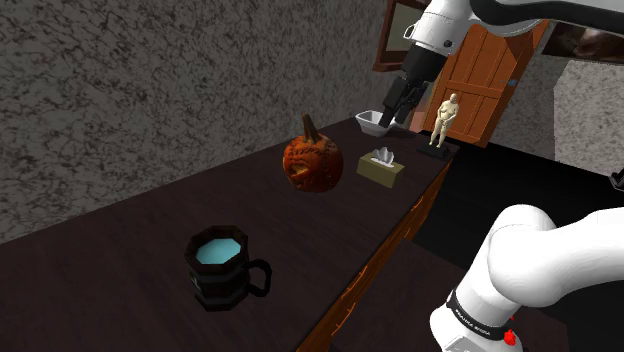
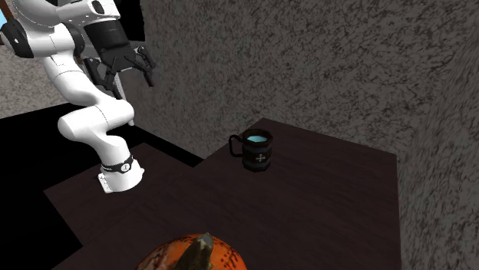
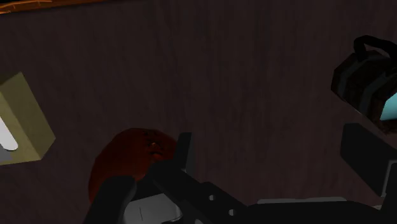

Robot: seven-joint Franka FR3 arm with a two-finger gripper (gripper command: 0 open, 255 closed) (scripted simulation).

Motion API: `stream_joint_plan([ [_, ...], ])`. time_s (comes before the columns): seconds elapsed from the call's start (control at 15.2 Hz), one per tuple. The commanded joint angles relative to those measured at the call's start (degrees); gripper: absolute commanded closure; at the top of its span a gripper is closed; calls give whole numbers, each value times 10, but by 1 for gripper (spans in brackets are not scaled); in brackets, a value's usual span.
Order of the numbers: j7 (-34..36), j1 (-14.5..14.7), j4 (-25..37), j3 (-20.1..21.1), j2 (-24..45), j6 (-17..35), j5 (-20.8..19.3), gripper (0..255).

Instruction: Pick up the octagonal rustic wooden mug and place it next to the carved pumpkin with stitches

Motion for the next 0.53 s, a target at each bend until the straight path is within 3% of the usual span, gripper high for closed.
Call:
stream_joint_plan([
  [0.0, 0, 0, 0, 0, 0, 0, 0, 0],
  [0.46, 23, 34, -25, 63, 67, 79, 24, 0],
])
